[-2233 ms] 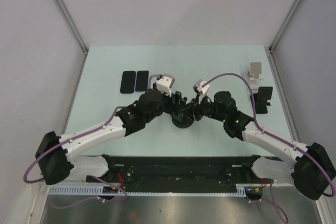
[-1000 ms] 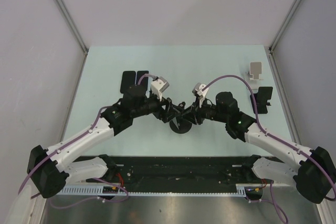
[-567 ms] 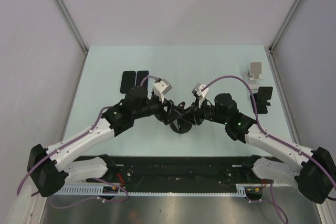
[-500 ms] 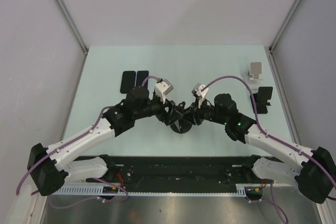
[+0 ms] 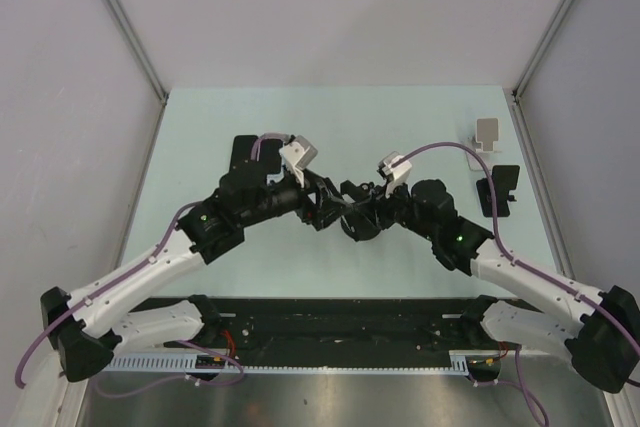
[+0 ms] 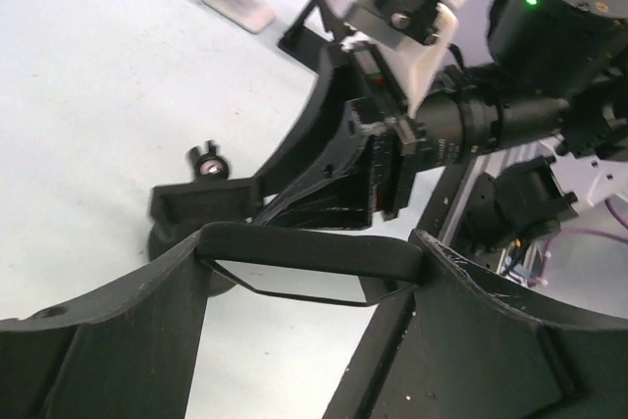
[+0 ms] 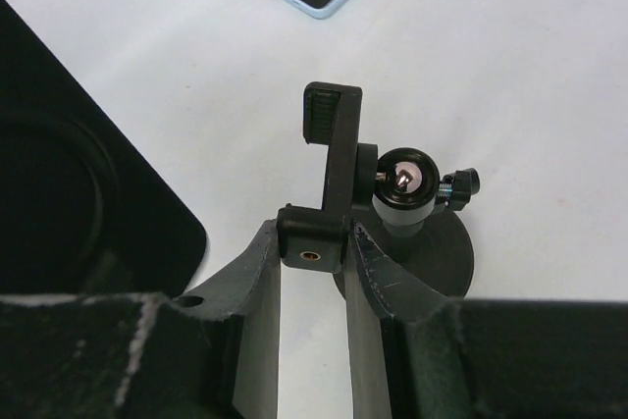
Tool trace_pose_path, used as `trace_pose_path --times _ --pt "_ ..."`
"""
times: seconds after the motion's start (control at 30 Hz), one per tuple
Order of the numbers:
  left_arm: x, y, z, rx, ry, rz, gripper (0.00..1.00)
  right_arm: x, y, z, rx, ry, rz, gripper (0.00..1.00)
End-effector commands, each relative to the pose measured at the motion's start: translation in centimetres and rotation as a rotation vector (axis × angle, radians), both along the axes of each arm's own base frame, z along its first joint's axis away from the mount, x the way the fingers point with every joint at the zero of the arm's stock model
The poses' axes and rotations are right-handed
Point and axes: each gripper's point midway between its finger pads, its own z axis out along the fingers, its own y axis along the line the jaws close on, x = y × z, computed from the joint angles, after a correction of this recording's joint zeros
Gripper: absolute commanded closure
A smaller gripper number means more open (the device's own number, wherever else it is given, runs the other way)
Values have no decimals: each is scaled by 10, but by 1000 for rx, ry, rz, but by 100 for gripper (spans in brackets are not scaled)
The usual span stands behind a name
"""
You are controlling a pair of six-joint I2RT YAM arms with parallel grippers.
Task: Remove the phone from the phone stand
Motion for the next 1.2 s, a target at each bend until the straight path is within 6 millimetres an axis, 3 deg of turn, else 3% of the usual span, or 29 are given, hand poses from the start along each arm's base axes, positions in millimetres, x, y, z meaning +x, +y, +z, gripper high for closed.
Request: trace_pose_path --times 0.0,0.3,0.47,0.53,0.57,0.6,0.8,0.9,0.97,1.0,1.17 --pt "25 29 60 -118 -76 170 100 17 -31 11 -39 -65 -179 100" --pt "84 108 10 151 28 568 100 31 -76 8 -60 -31 -401 100" --pt "103 148 -21 296 90 708 99 32 -82 10 -47 -26 -422 99" --pt "109 159 -29 316 121 735 100 32 -83 11 -41 -25 -425 91" --pt "113 160 -36 331 135 737 100 32 -83 12 -41 -27 -424 87" --pt "115 161 -40 337 151 733 100 32 -83 13 -40 -30 -424 76" --pt "140 163 -61 401 209 756 100 30 -82 18 -22 -42 -415 35" --pt "155 159 -69 427 227 759 100 27 -83 26 -2 -58 -406 21" --pt "167 156 -81 458 251 759 100 24 -86 36 23 -81 -403 17" --pt "174 154 -76 453 244 763 99 22 -87 39 29 -86 -403 14" --pt "208 140 -94 488 285 766 100 14 -98 59 65 -142 -419 12"
